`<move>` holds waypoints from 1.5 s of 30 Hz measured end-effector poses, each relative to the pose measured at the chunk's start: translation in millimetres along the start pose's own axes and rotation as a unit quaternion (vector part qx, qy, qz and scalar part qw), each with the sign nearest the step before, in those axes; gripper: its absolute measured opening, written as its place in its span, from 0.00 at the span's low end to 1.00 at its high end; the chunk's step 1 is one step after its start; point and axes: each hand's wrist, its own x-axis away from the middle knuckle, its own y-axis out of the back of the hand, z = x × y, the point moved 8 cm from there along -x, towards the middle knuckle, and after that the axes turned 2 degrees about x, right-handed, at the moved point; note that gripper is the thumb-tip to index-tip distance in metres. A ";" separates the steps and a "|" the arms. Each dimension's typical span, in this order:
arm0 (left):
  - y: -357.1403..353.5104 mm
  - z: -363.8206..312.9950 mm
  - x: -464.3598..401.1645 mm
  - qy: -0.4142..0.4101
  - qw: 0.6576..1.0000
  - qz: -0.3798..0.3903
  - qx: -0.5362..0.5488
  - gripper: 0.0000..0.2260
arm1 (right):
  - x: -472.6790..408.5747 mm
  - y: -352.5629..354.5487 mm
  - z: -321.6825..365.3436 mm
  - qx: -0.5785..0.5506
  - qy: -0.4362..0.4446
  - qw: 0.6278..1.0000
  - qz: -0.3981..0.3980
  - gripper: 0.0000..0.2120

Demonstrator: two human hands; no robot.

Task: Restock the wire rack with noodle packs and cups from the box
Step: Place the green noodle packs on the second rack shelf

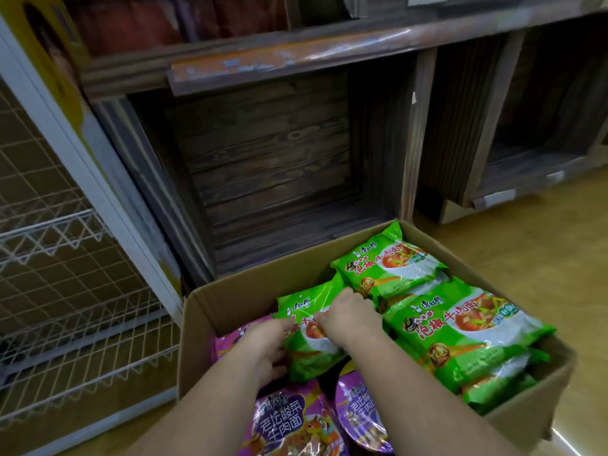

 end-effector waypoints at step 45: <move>37.8 -61.5 31.6 -0.183 0.971 0.077 0.135 0.33 | 32.9 53.2 25.3 -0.304 0.049 0.951 0.012 0.38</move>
